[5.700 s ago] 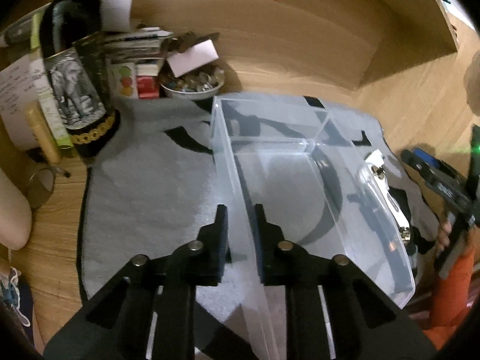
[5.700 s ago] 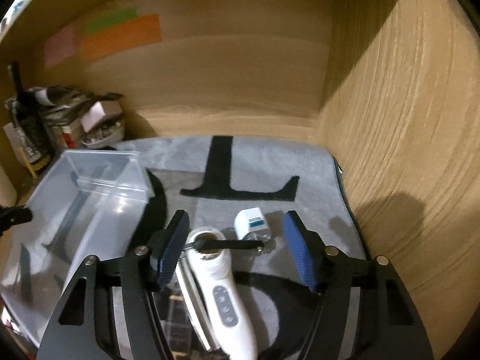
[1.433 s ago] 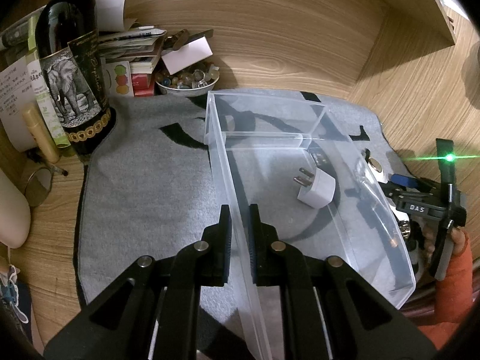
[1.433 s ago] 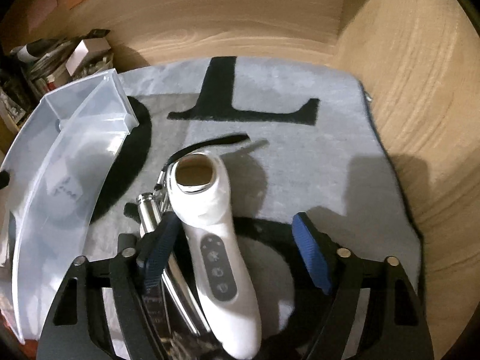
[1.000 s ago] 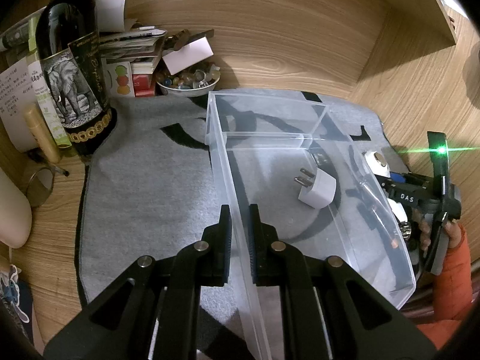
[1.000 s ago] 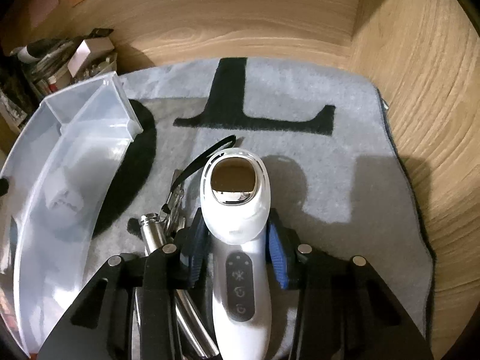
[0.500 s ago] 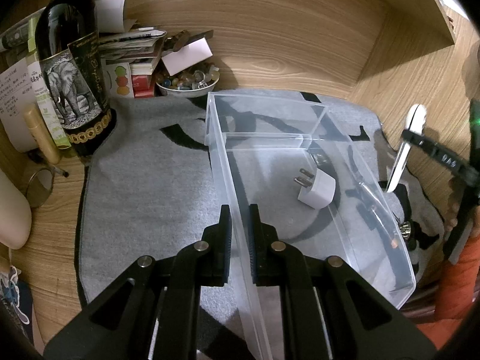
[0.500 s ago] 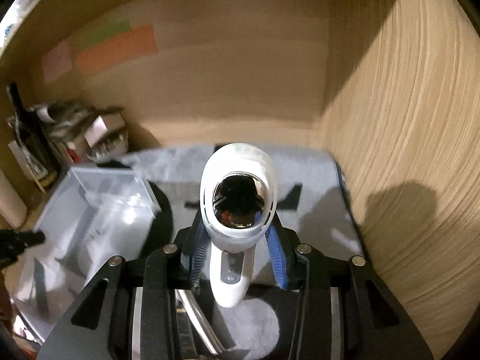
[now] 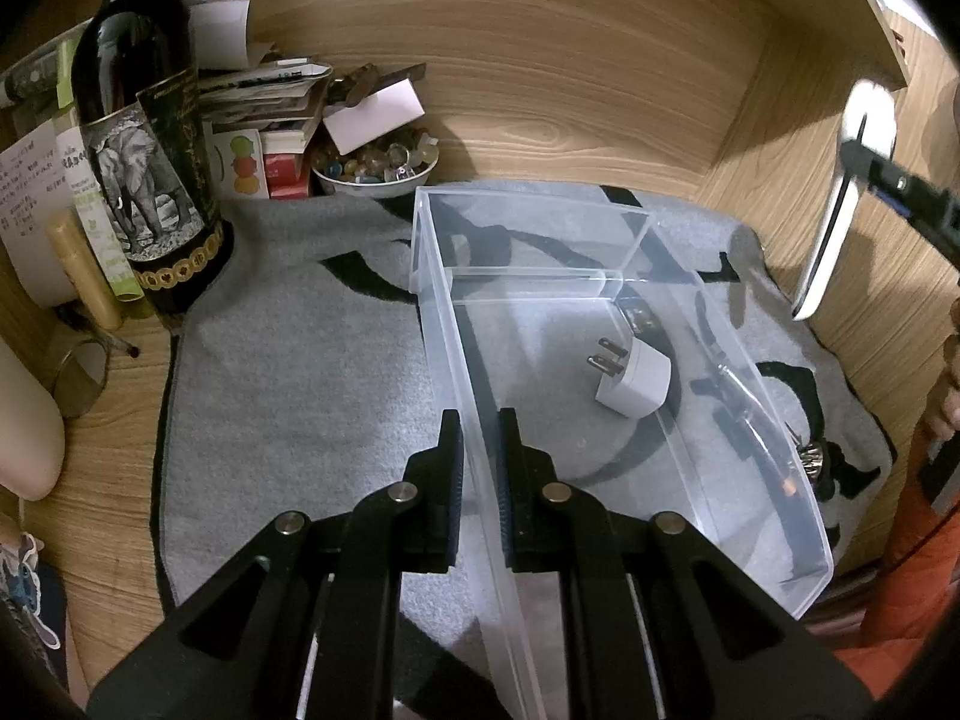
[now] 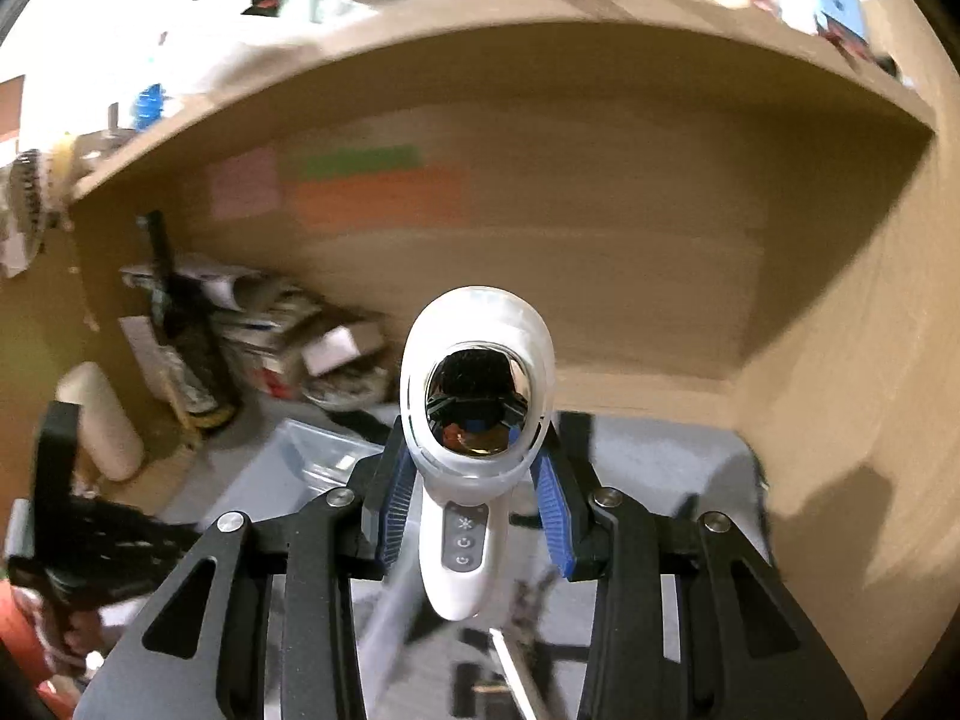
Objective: Organize rigid objects
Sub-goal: 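Carry the white device into the box and open the right gripper, then grasp the silver metal pen on the mat with the right gripper, then lower the silver pen into the box and open the right gripper, then grasp the keys by their ring with the right gripper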
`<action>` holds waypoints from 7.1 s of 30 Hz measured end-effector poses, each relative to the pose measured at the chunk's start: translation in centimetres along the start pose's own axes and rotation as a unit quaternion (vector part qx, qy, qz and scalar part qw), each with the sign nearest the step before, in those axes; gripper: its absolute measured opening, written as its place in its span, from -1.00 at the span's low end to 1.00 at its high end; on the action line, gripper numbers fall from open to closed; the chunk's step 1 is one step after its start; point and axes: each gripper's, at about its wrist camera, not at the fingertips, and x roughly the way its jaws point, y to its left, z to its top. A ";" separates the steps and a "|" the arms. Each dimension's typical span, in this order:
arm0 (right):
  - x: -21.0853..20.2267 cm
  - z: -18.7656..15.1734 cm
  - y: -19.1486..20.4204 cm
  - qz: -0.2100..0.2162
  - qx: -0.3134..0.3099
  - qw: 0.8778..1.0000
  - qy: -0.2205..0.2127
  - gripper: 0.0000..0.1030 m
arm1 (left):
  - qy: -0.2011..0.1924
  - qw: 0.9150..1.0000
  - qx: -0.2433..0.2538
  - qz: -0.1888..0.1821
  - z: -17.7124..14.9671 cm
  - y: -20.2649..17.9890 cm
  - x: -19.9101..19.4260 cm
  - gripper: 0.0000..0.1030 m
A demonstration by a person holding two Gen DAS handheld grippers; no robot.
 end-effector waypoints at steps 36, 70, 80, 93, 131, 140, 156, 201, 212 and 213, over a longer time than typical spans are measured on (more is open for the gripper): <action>10.9 -5.9 8.1 0.106 -0.080 0.967 0.219 -0.31 | -0.001 1.000 0.001 -0.006 0.1 0.1 -0.1 -0.81; 3.6 -6.8 -3.3 -0.094 0.003 0.982 0.163 0.13 | -0.001 1.000 0.000 -0.010 -0.1 0.2 -0.2 -0.81; 5.1 -12.4 -5.2 -0.067 0.050 0.967 0.240 0.12 | 0.002 1.000 -0.002 -0.006 0.1 0.1 0.0 -0.81; 5.7 -13.1 -5.0 -0.049 0.044 0.969 0.240 -0.70 | 0.003 1.000 -0.002 -0.001 0.1 0.1 0.1 -0.81; 3.9 -2.7 3.7 0.080 -0.024 0.995 0.050 -0.72 | 0.001 1.000 -0.002 0.007 0.0 0.0 -0.2 -0.81; 6.8 -4.7 6.2 0.100 -0.055 0.986 0.119 -0.72 | 0.000 1.000 0.003 0.006 -0.1 -0.1 -0.2 -0.82; 10.4 -6.8 8.0 0.102 -0.101 0.966 0.216 -0.72 | 0.000 1.000 0.007 0.002 -0.1 -0.1 -0.2 -0.81; 8.5 -11.6 -4.1 -0.034 0.019 0.962 0.271 -0.18 | 0.003 1.000 0.010 0.007 0.0 -0.2 -0.1 -0.81; 10.2 -11.6 -3.8 -0.028 -0.002 0.961 0.275 -0.28 | 0.003 1.000 0.011 0.007 -0.1 -0.1 -0.1 -0.81; 10.3 -11.5 -3.8 -0.029 -0.001 0.961 0.274 -0.33 | 0.003 1.000 0.010 0.006 -0.1 -0.1 -0.2 -0.81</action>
